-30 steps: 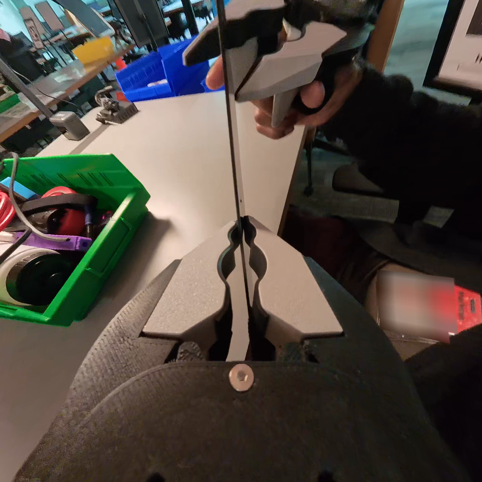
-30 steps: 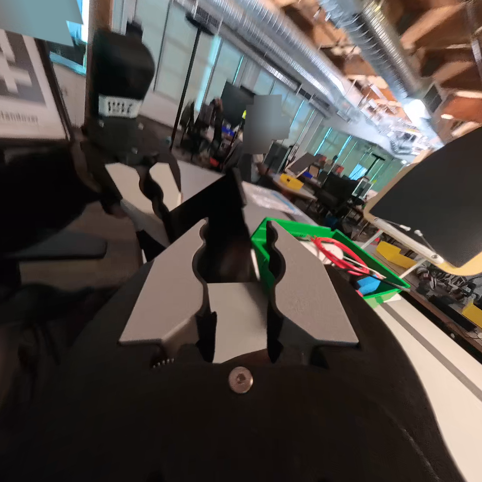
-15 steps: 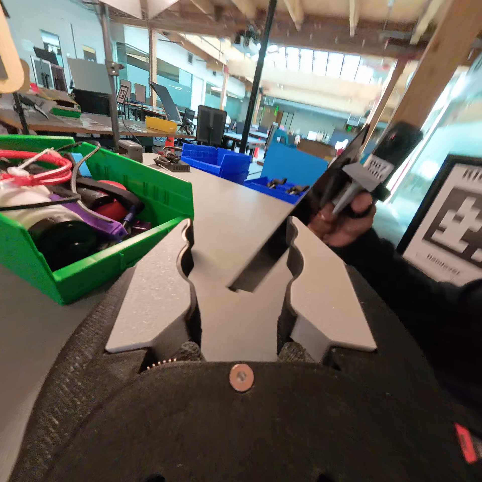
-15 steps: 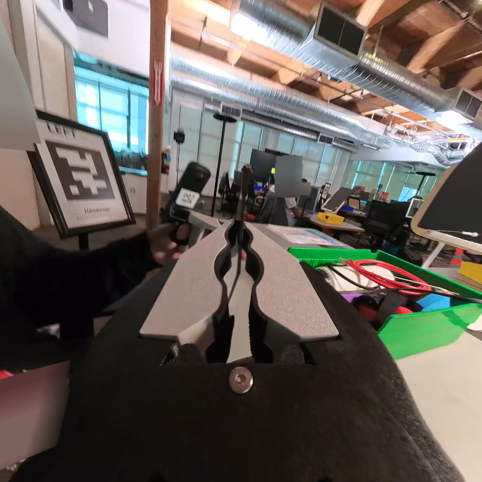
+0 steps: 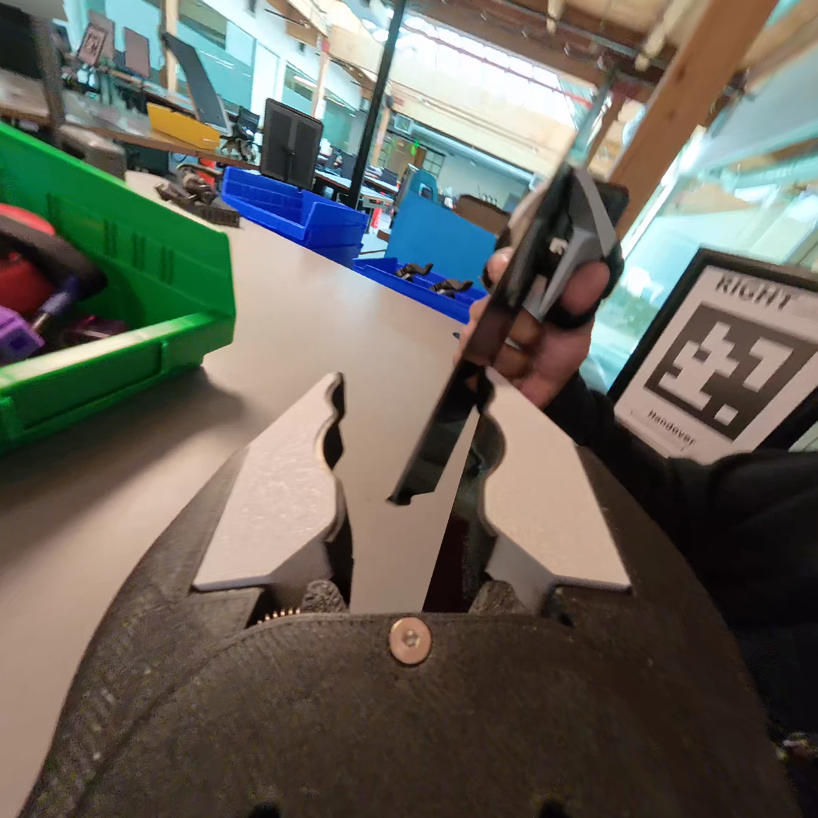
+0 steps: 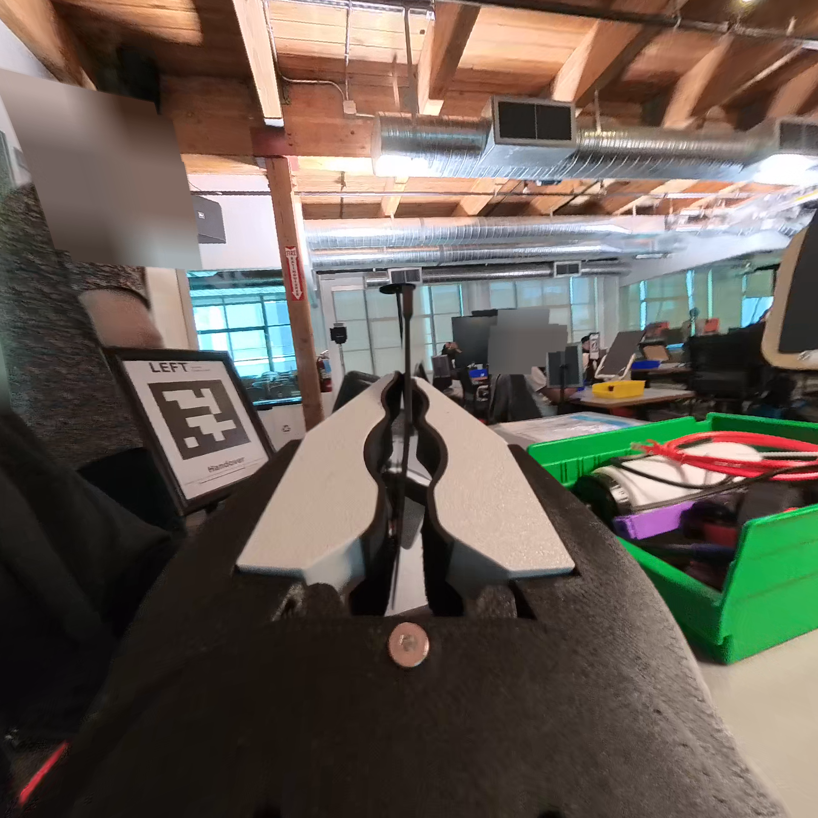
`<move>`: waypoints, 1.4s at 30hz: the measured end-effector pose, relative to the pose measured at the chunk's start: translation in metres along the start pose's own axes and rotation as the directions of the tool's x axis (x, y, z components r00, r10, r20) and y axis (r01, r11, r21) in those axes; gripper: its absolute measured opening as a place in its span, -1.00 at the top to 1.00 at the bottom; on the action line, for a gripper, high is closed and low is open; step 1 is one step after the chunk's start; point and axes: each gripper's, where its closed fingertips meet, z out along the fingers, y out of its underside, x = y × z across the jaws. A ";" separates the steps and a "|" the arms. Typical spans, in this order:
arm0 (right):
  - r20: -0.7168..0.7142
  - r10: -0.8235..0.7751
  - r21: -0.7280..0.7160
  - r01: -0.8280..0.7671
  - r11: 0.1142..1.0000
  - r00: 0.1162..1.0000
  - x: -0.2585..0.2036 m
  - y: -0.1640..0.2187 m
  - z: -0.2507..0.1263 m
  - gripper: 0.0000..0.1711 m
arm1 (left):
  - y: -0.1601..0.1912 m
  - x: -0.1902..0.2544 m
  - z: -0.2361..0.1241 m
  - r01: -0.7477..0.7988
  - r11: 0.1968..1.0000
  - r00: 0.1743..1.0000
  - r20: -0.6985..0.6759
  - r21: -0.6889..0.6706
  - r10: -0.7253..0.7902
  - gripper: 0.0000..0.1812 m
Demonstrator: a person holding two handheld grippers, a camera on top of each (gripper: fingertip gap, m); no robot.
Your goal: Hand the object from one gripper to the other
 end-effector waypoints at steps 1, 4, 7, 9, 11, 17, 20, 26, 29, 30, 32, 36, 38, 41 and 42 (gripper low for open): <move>-0.004 0.025 -0.014 -0.025 1.000 1.000 0.001 0.003 0.002 0.97 | 0.003 0.007 0.002 -0.052 0.999 0.999 -0.015 -0.012 0.052 0.53; -0.099 0.088 -0.028 -0.091 0.995 0.991 0.019 0.009 0.003 0.91 | 0.009 0.030 0.007 -0.142 0.989 0.985 -0.101 -0.030 0.139 0.87; -0.230 0.043 -0.037 -0.053 0.998 0.972 0.043 0.010 -0.005 0.63 | 0.001 0.030 0.009 -0.029 1.000 0.993 -0.115 0.006 0.029 0.98; -0.319 -0.102 -0.068 0.084 0.994 0.942 0.056 0.006 -0.015 0.54 | -0.005 0.020 0.007 0.096 0.994 0.990 -0.107 0.049 -0.090 0.98; -0.358 -0.324 -0.123 0.300 0.946 0.876 0.057 0.000 -0.023 0.50 | -0.012 0.005 0.002 0.238 0.965 0.970 -0.086 0.109 -0.229 0.98; -0.109 -0.907 -0.471 0.783 0.407 0.406 0.046 0.053 -0.013 0.39 | -0.025 -0.009 -0.007 0.498 0.844 0.867 -0.153 0.202 -0.475 0.99; -0.054 -0.971 -0.510 0.830 0.227 0.232 0.044 0.069 -0.002 0.31 | -0.021 -0.002 -0.001 0.528 0.832 0.848 -0.162 0.171 -0.505 0.98; -0.043 -0.982 -0.546 0.819 0.175 0.181 0.046 0.074 0.002 0.81 | -0.023 0.015 0.004 0.487 0.865 0.864 -0.217 0.124 -0.455 0.77; -0.067 -0.960 -0.548 0.794 0.263 0.272 0.050 0.072 -0.001 0.91 | -0.038 0.028 -0.006 0.420 0.895 0.885 -0.288 0.148 -0.367 0.40; -0.068 -0.944 -0.541 0.783 0.308 0.324 0.050 0.074 -0.001 0.93 | -0.046 0.029 -0.012 0.395 0.900 0.896 -0.296 0.185 -0.332 0.33; -0.094 -0.893 -0.529 0.738 0.419 0.439 0.050 0.076 0.000 0.97 | -0.060 0.030 -0.026 0.331 0.908 0.920 -0.303 0.255 -0.250 0.25; -0.152 -0.688 -0.445 0.572 0.689 0.710 0.043 0.074 0.005 0.97 | -0.066 0.018 -0.042 0.169 0.931 0.972 -0.209 0.324 -0.104 0.19; -0.126 -0.532 -0.411 0.444 0.796 0.837 0.034 0.077 0.008 0.98 | -0.063 0.009 -0.041 0.053 0.945 0.995 -0.098 0.322 -0.023 0.22; -0.042 -0.311 -0.385 0.272 0.882 0.949 0.016 0.079 0.011 0.97 | -0.050 0.001 -0.034 -0.145 0.964 0.989 0.070 0.223 0.132 0.33; -0.008 -0.253 -0.385 0.230 0.894 0.967 0.009 0.081 0.012 0.97 | -0.045 0.000 -0.031 -0.189 0.966 0.980 0.099 0.178 0.173 0.35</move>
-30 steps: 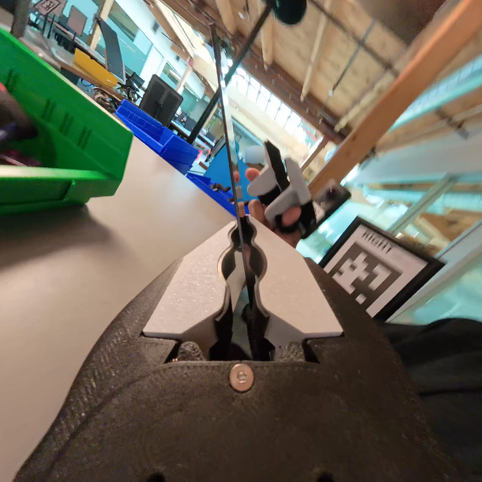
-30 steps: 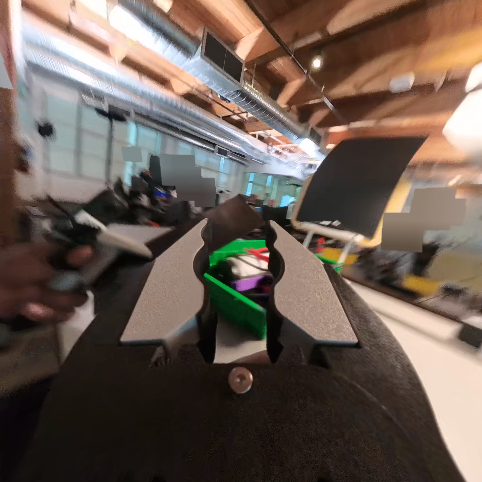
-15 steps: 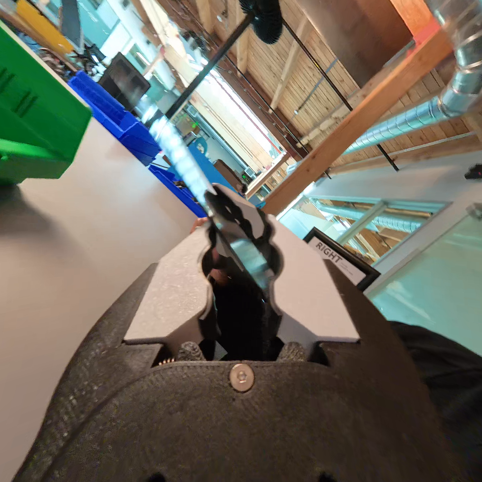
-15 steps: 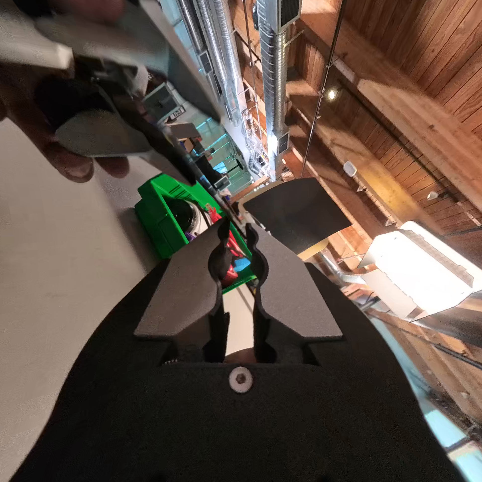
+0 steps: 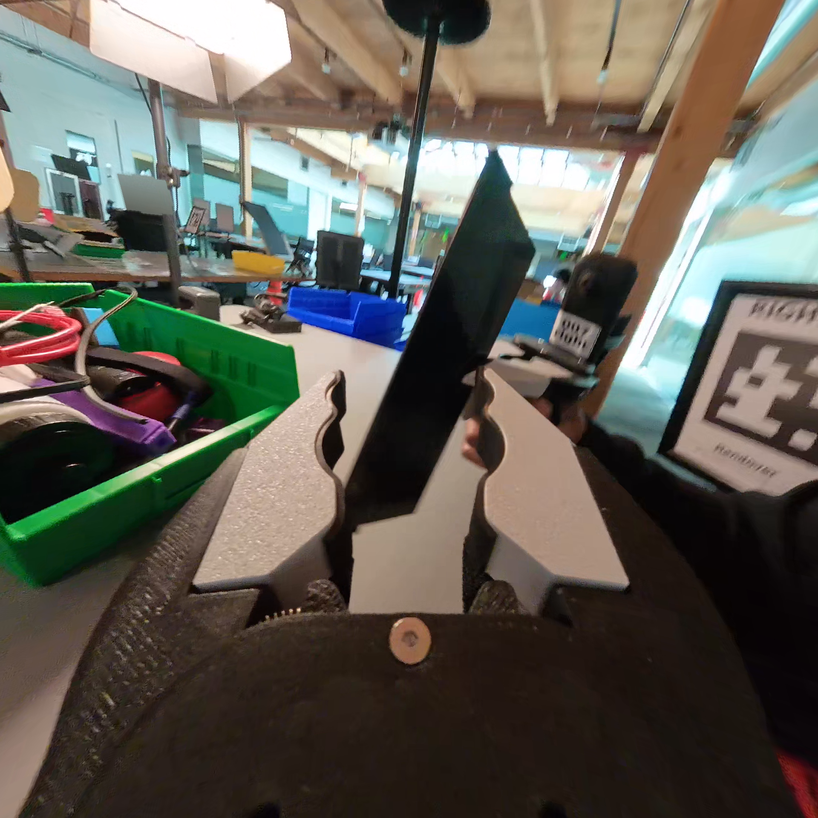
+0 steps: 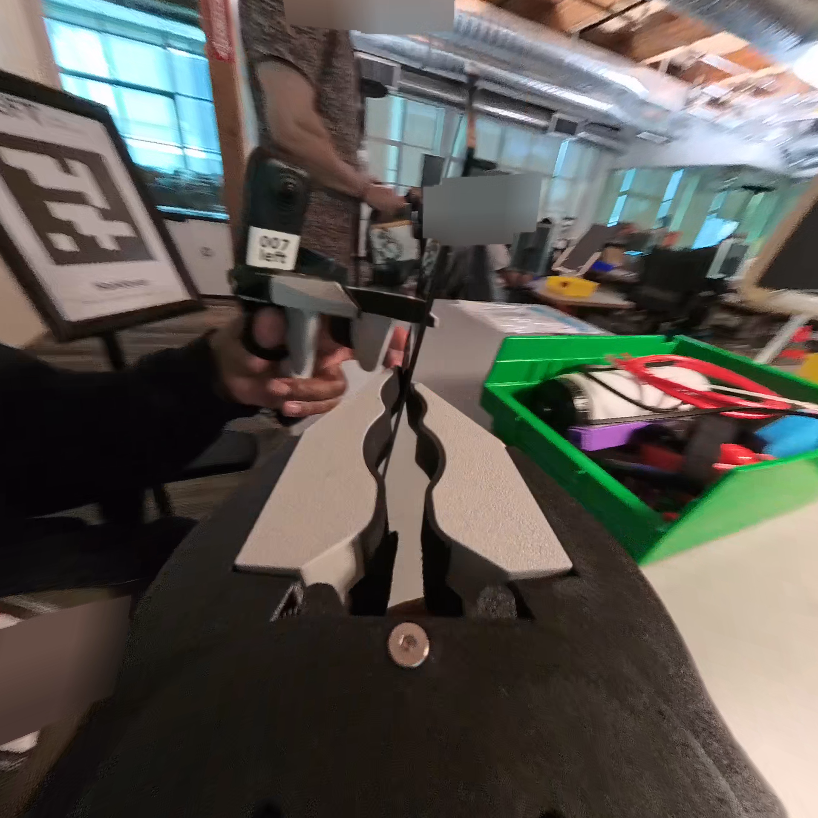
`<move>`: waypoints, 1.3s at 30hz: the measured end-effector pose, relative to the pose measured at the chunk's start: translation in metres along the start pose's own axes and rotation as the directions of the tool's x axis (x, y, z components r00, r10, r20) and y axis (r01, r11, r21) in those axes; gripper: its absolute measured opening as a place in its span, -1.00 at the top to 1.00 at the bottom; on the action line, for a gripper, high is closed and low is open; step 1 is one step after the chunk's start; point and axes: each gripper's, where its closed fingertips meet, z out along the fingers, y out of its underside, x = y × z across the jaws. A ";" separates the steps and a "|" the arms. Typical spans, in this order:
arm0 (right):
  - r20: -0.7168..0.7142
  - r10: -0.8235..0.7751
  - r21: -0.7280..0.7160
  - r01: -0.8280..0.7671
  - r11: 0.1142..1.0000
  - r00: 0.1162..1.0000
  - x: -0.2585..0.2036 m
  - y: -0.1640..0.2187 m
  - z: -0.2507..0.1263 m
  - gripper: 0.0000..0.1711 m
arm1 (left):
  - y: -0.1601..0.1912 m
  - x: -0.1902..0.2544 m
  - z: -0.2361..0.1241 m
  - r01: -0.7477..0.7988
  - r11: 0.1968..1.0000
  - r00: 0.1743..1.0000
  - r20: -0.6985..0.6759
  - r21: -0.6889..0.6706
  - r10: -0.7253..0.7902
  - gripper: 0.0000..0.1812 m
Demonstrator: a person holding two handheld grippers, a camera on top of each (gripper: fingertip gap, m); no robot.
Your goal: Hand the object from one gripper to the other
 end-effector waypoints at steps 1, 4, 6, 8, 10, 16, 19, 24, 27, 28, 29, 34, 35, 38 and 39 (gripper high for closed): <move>0.046 0.034 -0.004 -0.034 0.999 0.998 -0.006 0.000 0.000 0.97 | 0.005 0.001 0.002 -0.032 0.999 0.999 0.009 -0.033 0.032 0.36; 0.120 0.071 -0.023 -0.069 0.997 0.990 -0.017 0.003 0.001 0.97 | 0.017 0.008 0.007 -0.038 0.995 0.999 -0.020 -0.091 0.037 0.54; 0.106 0.074 -0.012 -0.073 0.997 0.992 -0.015 0.003 0.001 0.96 | 0.021 0.017 0.007 -0.008 0.994 0.996 -0.088 -0.106 -0.001 0.79; 0.041 0.097 0.005 -0.097 0.995 0.994 -0.002 0.001 0.000 0.87 | 0.022 0.020 0.007 0.021 0.993 0.993 -0.117 -0.113 -0.034 0.87; -0.035 0.074 0.020 -0.073 0.997 0.997 0.012 -0.001 -0.005 0.75 | 0.017 0.018 0.006 0.045 0.994 0.993 -0.103 -0.098 -0.055 0.98; -0.147 -0.064 0.045 0.071 0.996 0.987 0.026 -0.029 -0.031 0.58 | 0.033 0.019 0.000 -0.105 0.962 0.993 -0.086 -0.252 0.086 0.97; -0.155 -0.152 -0.033 0.149 0.988 0.976 0.020 -0.027 -0.031 0.56 | 0.041 0.033 -0.001 -0.148 0.945 0.981 -0.166 -0.292 0.102 0.97; -0.150 -0.130 -0.034 0.127 0.991 0.980 0.018 -0.029 -0.031 0.53 | 0.044 0.034 -0.009 -0.160 0.936 0.974 -0.203 -0.314 0.099 0.97; -0.154 -0.128 -0.041 0.123 0.992 0.980 0.019 -0.030 -0.032 0.52 | 0.043 0.040 -0.014 -0.171 0.934 0.965 -0.244 -0.313 0.095 0.97; -0.143 -0.133 -0.055 0.126 0.991 0.981 0.017 -0.028 -0.031 0.52 | 0.044 0.042 -0.014 -0.178 0.932 0.962 -0.256 -0.317 0.097 0.97; -0.121 -0.136 -0.071 0.128 0.989 0.983 0.013 -0.025 -0.029 0.54 | 0.046 0.045 -0.014 -0.189 0.928 0.957 -0.270 -0.322 0.101 0.97; -0.017 -0.084 -0.070 0.082 0.994 0.996 -0.002 -0.023 -0.025 0.77 | 0.054 0.048 -0.013 -0.203 0.918 0.951 -0.293 -0.341 0.101 0.97; 0.008 -0.054 -0.044 0.055 0.998 0.998 -0.005 -0.027 -0.026 0.83 | 0.053 0.046 -0.012 -0.184 0.926 0.955 -0.284 -0.331 0.089 0.97; 0.019 0.012 0.066 -0.013 0.998 1.000 -0.004 -0.045 -0.030 0.97 | 0.039 0.028 -0.008 -0.078 0.964 0.979 -0.200 -0.254 0.027 0.75; 0.016 0.030 0.100 -0.032 0.994 0.999 -0.002 -0.050 -0.031 0.98 | 0.037 0.021 -0.007 -0.044 0.969 0.986 -0.168 -0.243 0.002 0.56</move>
